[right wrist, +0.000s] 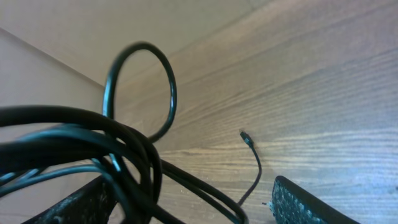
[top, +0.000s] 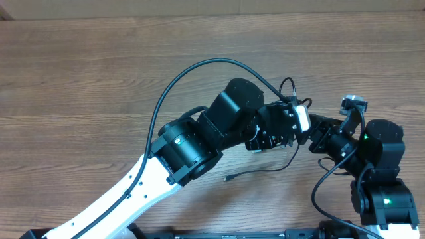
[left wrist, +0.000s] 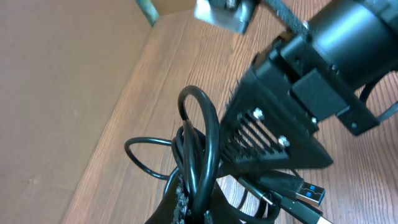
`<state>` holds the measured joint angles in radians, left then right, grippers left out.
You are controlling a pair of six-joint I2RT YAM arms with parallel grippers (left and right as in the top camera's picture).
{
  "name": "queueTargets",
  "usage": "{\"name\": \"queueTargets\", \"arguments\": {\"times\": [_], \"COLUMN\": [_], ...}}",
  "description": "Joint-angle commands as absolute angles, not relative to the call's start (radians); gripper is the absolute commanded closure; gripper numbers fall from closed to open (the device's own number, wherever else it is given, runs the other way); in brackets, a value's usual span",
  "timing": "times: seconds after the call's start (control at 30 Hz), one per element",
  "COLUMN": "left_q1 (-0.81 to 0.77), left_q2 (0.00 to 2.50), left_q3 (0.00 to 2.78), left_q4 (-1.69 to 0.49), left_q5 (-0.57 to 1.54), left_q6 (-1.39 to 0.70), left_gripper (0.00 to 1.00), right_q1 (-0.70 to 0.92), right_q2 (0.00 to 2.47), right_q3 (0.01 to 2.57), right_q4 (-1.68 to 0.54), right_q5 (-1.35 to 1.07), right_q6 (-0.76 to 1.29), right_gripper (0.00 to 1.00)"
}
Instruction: Untangle cables
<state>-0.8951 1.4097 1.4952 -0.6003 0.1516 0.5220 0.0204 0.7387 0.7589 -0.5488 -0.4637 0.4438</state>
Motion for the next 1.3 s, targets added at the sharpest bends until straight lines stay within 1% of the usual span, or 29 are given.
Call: {"name": "queueTargets", "arguments": {"times": [0.0,0.13,0.23,0.5,0.7,0.83,1.0,1.13,1.27], "left_q1": [-0.895,-0.895,-0.896,-0.895,-0.896,-0.895,-0.896,-0.896,-0.895], "left_q2": [1.379,1.379,1.379,1.379,1.37,1.355,1.35,1.35,1.35], "left_q3": [1.534,1.534,1.534,1.534,1.534,1.534,1.534,1.534,1.534], "left_q4": [-0.602,-0.603,-0.601,-0.585,-0.597,-0.597,-0.588,-0.559,-0.512], "left_q5": [0.089,0.028,0.027,0.217,0.243,0.314,0.317,0.375,0.355], "left_q6": [0.5,0.489,0.466,0.449,0.449,0.481,0.486,0.494,0.494], "left_gripper": [0.96,0.96,0.96,0.96,0.96,0.96,0.96,0.96,0.96], "right_q1": [0.017,0.017,0.017,0.017,0.017,0.017,0.017,0.017,0.017], "right_q2": [0.735,0.735,0.735,0.735,0.735,0.736,0.736,0.736,0.736], "right_q3": [0.753,0.753,0.753,0.753,0.753,0.753,0.753,0.753,0.753], "right_q4": [-0.524,-0.508,-0.488,-0.476,-0.476,-0.477,-0.511,-0.549,-0.585], "right_q5": [-0.45,-0.45,-0.449,-0.415,-0.27,-0.266,-0.282,-0.284,-0.338], "right_q6": [0.435,0.435,0.392,0.297,0.297,0.294,0.294,0.294,0.292], "right_gripper": [0.23,0.23,0.23,0.22,0.22,0.22,0.22,0.22,0.22]}}
